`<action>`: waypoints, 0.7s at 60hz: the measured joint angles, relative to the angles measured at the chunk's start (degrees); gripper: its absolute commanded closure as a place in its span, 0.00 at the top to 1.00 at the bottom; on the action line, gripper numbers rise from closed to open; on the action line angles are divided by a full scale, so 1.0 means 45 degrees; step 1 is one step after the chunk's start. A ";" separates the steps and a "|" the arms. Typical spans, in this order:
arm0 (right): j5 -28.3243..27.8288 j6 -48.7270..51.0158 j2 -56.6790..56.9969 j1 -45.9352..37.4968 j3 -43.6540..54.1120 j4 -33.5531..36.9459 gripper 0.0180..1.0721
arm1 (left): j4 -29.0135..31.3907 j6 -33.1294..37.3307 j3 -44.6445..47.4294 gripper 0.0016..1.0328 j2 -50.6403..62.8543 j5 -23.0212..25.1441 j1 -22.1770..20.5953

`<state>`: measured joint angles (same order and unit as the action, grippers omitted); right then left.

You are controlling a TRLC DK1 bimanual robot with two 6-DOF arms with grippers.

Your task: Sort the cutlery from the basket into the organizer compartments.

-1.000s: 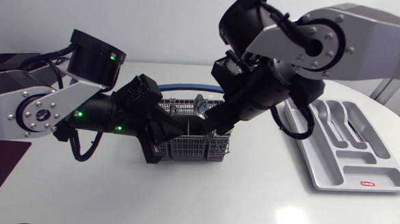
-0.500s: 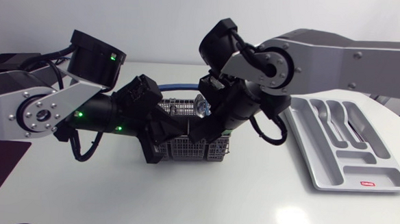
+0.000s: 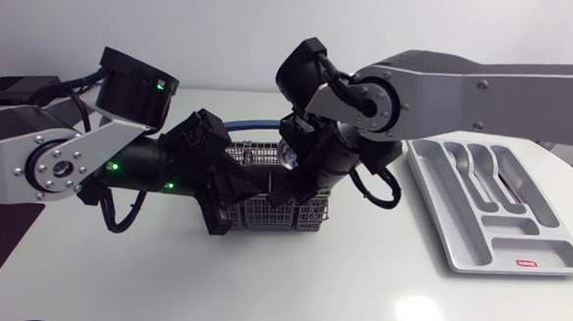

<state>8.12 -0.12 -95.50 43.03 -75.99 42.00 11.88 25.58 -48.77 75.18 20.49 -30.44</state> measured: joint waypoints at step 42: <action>0.0355 0.0049 -0.0039 0.0262 -0.0121 0.0053 0.06 | -0.0141 0.0044 0.0117 0.36 0.0141 0.0005 0.0000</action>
<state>9.72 0.10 -95.68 44.21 -76.53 42.24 11.25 25.78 -48.25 75.81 20.51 -30.44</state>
